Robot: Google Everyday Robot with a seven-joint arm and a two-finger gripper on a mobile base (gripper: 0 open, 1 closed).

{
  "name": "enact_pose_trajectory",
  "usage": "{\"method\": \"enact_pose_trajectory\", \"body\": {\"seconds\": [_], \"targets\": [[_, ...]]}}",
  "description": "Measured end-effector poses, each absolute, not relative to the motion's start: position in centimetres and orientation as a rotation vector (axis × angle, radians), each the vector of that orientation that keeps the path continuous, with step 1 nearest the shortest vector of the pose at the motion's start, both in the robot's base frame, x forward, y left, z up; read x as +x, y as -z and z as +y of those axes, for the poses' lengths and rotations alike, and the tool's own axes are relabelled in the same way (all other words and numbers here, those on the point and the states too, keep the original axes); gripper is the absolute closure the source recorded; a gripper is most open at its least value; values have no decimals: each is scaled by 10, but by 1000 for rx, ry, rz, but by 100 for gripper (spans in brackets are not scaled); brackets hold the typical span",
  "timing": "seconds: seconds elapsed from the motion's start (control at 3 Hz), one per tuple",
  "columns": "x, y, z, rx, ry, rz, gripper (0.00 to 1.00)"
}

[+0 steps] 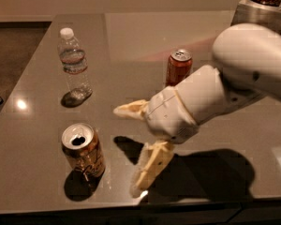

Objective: Move orange can near coke can

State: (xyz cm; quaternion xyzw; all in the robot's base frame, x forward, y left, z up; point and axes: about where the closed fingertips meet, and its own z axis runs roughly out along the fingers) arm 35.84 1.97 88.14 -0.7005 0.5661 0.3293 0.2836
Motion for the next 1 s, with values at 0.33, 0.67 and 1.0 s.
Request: {"method": "enact_pose_trajectory", "body": {"seconds": [0.33,0.67,1.0], "targets": [[350,-876,46,-1833,-962,1476,0],[346,-875,76,-1769,-1052,1463,0],[346,-879,99,-1730,-1115,1425,2]]}}
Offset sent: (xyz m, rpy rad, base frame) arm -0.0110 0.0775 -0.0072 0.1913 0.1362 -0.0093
